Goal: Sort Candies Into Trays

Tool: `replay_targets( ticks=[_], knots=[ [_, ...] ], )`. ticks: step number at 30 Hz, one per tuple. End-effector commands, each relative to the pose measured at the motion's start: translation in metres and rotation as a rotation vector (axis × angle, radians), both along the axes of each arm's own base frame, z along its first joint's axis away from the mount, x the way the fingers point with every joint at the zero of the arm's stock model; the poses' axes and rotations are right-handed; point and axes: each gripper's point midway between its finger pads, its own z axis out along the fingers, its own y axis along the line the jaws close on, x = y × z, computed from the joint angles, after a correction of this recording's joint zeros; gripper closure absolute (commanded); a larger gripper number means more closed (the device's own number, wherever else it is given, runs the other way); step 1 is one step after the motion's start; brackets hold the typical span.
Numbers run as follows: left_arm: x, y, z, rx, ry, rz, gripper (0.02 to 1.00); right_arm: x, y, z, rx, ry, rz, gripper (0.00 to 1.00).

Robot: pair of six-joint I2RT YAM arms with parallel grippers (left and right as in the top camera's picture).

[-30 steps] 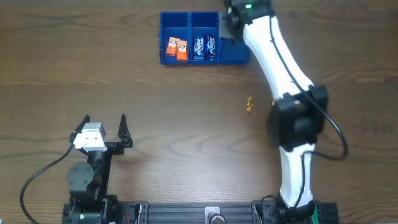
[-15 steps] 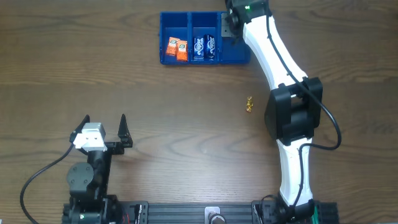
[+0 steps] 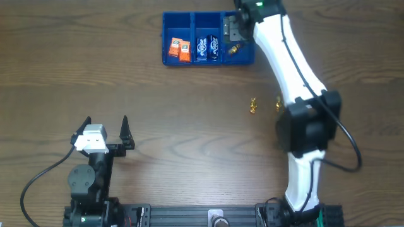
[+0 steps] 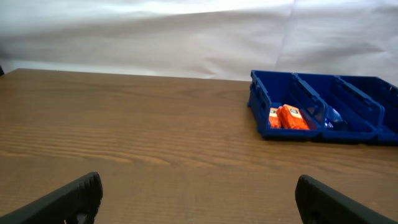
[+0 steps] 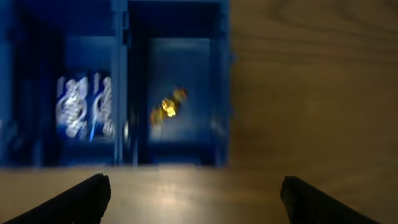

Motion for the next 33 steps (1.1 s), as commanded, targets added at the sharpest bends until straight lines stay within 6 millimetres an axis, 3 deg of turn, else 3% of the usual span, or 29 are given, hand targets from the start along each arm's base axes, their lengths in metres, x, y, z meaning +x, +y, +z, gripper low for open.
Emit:
replay_targets(
  ticks=[1,5,7,10,13,17,27,33],
  knots=[
    [-0.001,-0.001,-0.016,0.004,0.051,-0.005,0.020,-0.055,-0.010,0.016,-0.001,0.019,0.013,0.084],
    [-0.001,-0.001,-0.016,0.004,0.051,-0.005,0.023,-0.098,-0.009,-0.033,0.039,0.122,0.042,0.084],
    [-0.001,-0.001,-0.016,0.004,0.051,-0.005,0.020,-0.119,-0.012,-0.076,0.060,0.196,0.040,0.091],
    [-0.001,-0.001,-0.016,0.004,0.051,-0.005,0.020,-0.136,-0.021,-0.118,0.061,0.266,0.002,0.093],
    [-0.001,-0.001,-0.016,0.004,0.051,-0.005,0.023,-0.148,-0.020,-0.142,0.077,0.311,0.006,0.104],
    [-0.001,-0.001,-0.016,0.004,0.051,-0.005,0.020,-0.156,-0.021,-0.157,0.073,0.348,0.004,0.128],
    [-0.001,-0.001,-0.016,0.004,0.051,-0.005,0.020,-0.150,-0.029,-0.180,0.071,0.372,-0.024,0.178],
    [-0.001,-0.001,-0.016,0.004,0.051,-0.006,0.020,-0.147,-0.029,-0.183,0.073,0.367,-0.024,0.347]
  ],
)
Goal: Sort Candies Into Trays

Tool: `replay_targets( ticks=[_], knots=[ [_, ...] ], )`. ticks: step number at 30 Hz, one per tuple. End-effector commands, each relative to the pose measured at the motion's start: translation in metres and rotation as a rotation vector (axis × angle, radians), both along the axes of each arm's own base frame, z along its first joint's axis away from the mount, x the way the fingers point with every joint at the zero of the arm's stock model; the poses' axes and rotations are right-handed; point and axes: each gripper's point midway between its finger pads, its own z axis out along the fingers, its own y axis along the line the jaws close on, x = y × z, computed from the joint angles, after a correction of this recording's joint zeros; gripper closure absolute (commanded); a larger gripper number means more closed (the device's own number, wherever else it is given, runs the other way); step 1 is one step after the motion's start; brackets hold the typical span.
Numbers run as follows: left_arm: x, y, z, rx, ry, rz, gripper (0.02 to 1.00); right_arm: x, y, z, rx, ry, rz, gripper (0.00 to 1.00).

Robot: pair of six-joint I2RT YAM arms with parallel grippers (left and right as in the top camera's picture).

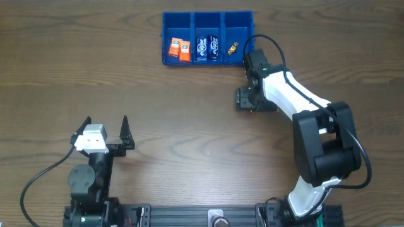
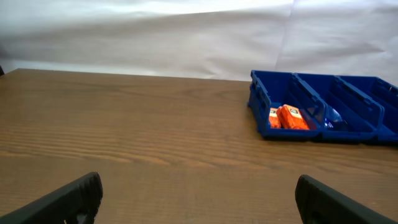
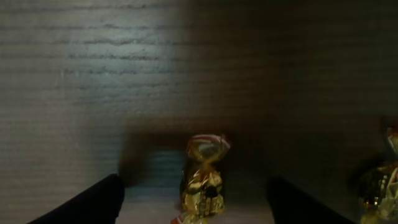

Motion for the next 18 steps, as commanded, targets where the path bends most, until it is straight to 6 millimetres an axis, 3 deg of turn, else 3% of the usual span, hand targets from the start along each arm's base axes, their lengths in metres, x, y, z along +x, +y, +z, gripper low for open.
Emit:
replay_targets(
  ticks=[1,5,12,18],
  knots=[
    [-0.0012,-0.0006,-0.0162,0.004,0.051,-0.005,0.023,0.0021,-0.0009,-0.0036,0.003,0.000,-0.011,0.402],
    [-0.0012,-0.0006,-0.0162,0.004,0.051,-0.005,0.020,0.0019,-0.0009,-0.0037,0.003,0.001,-0.011,0.557],
    [-0.0012,-0.0006,-0.0162,0.004,0.051,-0.006,0.020,0.0018,-0.0010,-0.0038,0.002,0.001,-0.011,0.627],
    [-0.0012,-0.0006,-0.0162,0.004,0.051,-0.005,0.020,0.0018,-0.0009,-0.0038,0.003,0.001,-0.011,0.790]
  ],
)
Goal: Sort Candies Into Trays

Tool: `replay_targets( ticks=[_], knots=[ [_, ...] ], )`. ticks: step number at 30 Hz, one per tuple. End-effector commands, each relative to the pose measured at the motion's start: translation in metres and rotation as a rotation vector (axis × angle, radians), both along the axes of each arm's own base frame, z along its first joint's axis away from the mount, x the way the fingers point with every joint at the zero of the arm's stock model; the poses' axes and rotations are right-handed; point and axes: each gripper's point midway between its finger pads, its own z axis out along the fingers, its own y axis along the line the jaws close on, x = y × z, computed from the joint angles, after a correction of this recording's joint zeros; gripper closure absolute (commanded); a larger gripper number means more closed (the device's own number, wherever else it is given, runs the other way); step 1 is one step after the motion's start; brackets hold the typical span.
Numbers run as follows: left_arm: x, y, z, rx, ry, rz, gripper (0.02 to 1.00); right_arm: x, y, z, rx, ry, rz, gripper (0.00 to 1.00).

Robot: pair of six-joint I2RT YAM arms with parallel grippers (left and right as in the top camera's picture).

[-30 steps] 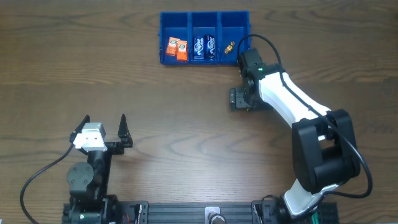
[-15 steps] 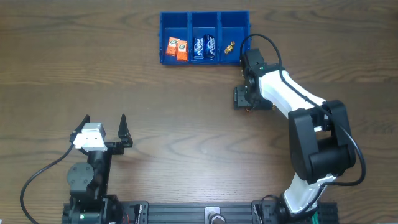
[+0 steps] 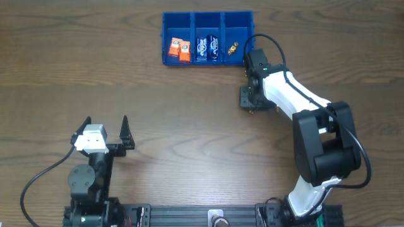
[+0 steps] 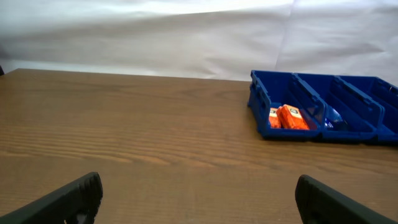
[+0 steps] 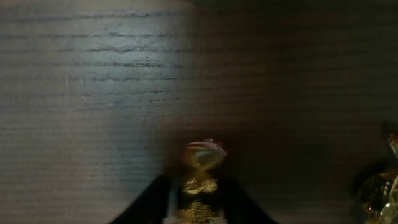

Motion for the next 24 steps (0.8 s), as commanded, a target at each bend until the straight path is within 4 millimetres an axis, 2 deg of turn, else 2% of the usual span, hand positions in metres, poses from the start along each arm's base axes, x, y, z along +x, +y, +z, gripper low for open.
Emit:
replay_targets(
  ticks=[1,6,9,12,16,18,19,20,22,24],
  knots=[
    [-0.001,-0.001,-0.016,0.004,0.051,-0.005,0.023,0.000,-0.002,-0.004,-0.003,0.009,-0.009,0.809],
    [-0.001,-0.001,-0.016,0.004,0.051,-0.005,0.020,0.000,-0.002,-0.003,0.000,0.006,-0.024,0.873],
    [-0.001,-0.001,-0.016,0.004,0.051,-0.005,0.020,0.009,0.006,0.013,0.037,-0.038,-0.024,0.882],
    [-0.001,-0.001,-0.016,0.004,0.051,-0.005,0.020,0.031,0.019,0.060,0.073,-0.155,-0.001,0.886],
    [-0.001,-0.001,-0.016,0.004,0.051,-0.006,0.020,0.068,0.035,0.152,0.108,-0.319,0.055,0.890],
    [-0.001,-0.001,-0.016,0.004,0.051,-0.005,0.020,0.094,0.039,0.199,0.101,-0.413,0.060,0.890],
    [-0.001,-0.001,-0.016,0.004,0.051,-0.005,0.020,0.106,0.038,0.216,0.086,-0.454,0.051,0.890],
    [-0.001,-0.001,-0.016,0.004,0.051,-0.005,0.023,0.129,0.039,0.241,0.065,-0.517,0.042,0.890],
    [-0.001,-0.001,-0.016,0.004,0.051,-0.005,0.020,0.150,0.046,0.247,0.059,-0.541,0.065,0.879],
    [-0.001,-0.001,-0.016,0.004,0.051,-0.005,0.023,0.168,0.051,0.237,0.044,-0.536,0.082,0.871]
  ],
)
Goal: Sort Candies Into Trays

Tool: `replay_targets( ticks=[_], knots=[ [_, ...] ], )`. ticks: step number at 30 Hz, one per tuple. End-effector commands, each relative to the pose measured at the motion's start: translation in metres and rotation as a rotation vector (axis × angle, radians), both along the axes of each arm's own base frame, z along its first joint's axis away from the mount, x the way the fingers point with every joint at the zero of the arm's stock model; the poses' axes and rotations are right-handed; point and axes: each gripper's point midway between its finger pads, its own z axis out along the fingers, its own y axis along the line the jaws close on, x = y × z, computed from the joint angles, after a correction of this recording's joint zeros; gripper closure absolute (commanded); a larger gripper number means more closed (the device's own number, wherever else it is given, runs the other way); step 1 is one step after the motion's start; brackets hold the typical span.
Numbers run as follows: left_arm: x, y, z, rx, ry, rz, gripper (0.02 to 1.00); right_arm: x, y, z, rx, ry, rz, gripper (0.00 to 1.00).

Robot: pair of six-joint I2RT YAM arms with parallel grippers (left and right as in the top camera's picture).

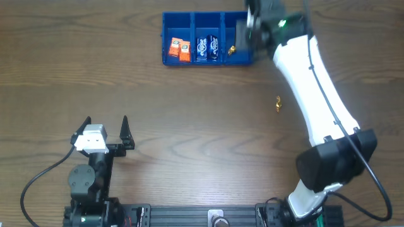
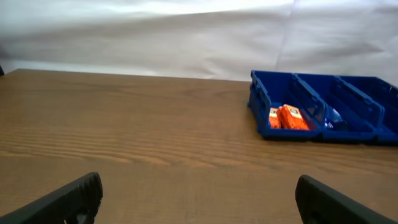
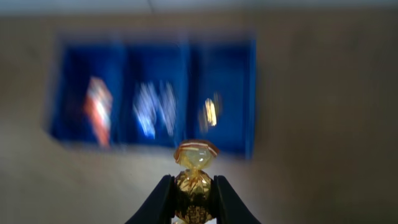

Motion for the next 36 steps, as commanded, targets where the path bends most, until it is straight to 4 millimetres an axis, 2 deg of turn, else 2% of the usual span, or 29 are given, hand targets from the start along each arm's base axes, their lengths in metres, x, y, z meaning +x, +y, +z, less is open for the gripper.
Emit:
replay_targets(
  ticks=[1,6,10,12,21,22,23,24,26,27,30,32,36],
  knots=[
    [-0.001,-0.001,-0.016,0.004,0.051,-0.005,0.020,0.049,0.007,-0.024,-0.092,0.006,0.014,0.871],
    [-0.001,-0.001,-0.016,0.004,0.051,-0.005,0.023,0.066,0.011,-0.083,-0.121,0.101,0.007,0.871],
    [-0.001,-0.001,-0.016,0.004,0.051,-0.005,0.020,0.069,0.008,-0.110,-0.134,0.149,0.001,0.871],
    [-0.001,-0.001,-0.016,0.004,0.051,-0.005,0.020,0.069,0.007,-0.116,-0.131,0.163,-0.012,0.871],
    [-0.001,-0.001,-0.016,0.004,0.051,-0.005,0.020,0.071,0.002,-0.117,-0.134,0.162,-0.028,0.855],
    [-0.001,-0.001,-0.016,0.004,0.051,-0.005,0.020,0.071,0.002,-0.117,-0.134,0.162,-0.028,0.816],
    [-0.001,-0.001,-0.016,0.004,0.051,-0.005,0.020,0.071,0.002,-0.117,-0.134,0.162,-0.028,0.713],
    [-0.001,-0.001,-0.016,0.004,0.051,-0.005,0.020,0.071,0.002,-0.117,-0.134,0.162,-0.028,0.443],
    [-0.001,-0.001,-0.016,0.004,0.051,-0.005,0.020,0.071,0.002,-0.117,-0.134,0.163,-0.027,0.191],
    [-0.001,-0.001,-0.016,0.004,0.051,-0.005,0.020,0.071,0.001,-0.118,-0.134,0.165,-0.029,0.110],
    [-0.001,-0.001,-0.016,0.004,0.051,-0.005,0.023,0.069,-0.006,-0.119,-0.136,0.179,-0.039,0.036],
    [-0.001,-0.001,-0.016,0.004,0.051,-0.005,0.020,0.064,-0.012,-0.112,-0.139,0.188,-0.047,0.003],
    [-0.001,-0.001,-0.016,0.004,0.051,-0.005,0.023,0.044,-0.028,-0.078,-0.153,0.186,-0.041,0.001]
  ],
)
